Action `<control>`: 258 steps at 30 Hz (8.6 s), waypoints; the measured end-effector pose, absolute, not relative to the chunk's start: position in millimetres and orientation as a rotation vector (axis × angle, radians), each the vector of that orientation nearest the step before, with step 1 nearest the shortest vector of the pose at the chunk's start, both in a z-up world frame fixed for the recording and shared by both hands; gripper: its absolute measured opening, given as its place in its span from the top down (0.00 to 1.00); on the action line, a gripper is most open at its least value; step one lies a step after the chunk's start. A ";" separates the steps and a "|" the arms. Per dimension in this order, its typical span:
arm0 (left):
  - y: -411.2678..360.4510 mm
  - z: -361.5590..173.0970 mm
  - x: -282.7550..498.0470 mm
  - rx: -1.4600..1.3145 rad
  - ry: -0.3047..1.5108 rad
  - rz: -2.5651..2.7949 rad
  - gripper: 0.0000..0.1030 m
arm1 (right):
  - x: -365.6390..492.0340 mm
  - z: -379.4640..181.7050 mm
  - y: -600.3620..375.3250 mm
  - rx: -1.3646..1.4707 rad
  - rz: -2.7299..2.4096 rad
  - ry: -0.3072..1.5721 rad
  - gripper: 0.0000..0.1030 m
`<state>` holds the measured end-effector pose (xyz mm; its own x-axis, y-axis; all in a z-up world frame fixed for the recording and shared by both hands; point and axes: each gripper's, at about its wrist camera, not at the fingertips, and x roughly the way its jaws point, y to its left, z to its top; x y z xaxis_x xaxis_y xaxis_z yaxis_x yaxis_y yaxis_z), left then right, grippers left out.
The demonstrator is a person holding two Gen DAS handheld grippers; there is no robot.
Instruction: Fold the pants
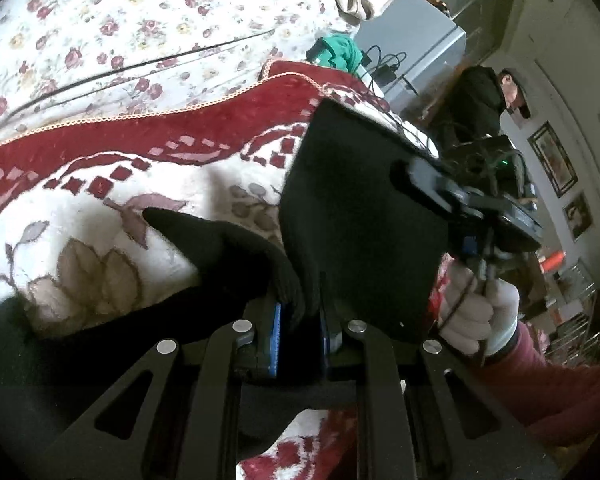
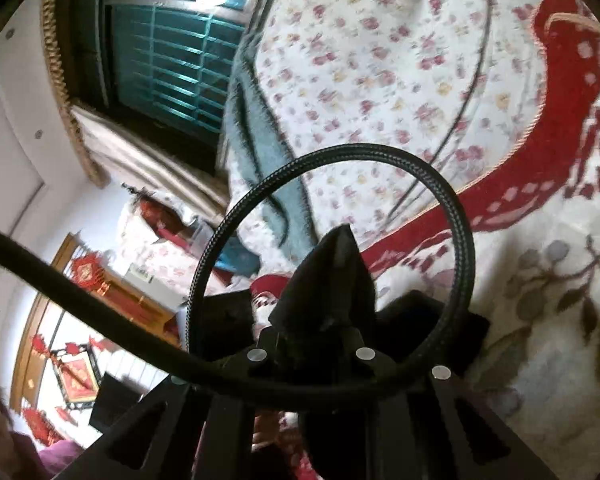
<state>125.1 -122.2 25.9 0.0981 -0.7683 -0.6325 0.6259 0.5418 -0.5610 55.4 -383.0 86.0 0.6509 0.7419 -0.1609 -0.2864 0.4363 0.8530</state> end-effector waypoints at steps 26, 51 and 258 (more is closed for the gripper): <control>-50.0 -24.6 121.4 -0.367 1.158 -0.896 0.87 | 104.4 -0.7 -364.0 0.963 0.566 1.024 0.39; -100.1 4.5 134.8 -0.247 1.095 -0.958 0.87 | 68.6 57.1 -385.0 0.956 0.605 0.687 0.90; -94.0 25.1 -6.2 -0.035 0.789 -0.317 0.74 | 84.0 41.7 -271.8 0.951 0.700 1.024 0.26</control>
<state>-6.2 -94.0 25.1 0.6602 -0.2930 -0.6916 0.2669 0.9522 -0.1486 84.0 -271.8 41.7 0.3750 0.8434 -0.3848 -0.0519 0.4336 0.8996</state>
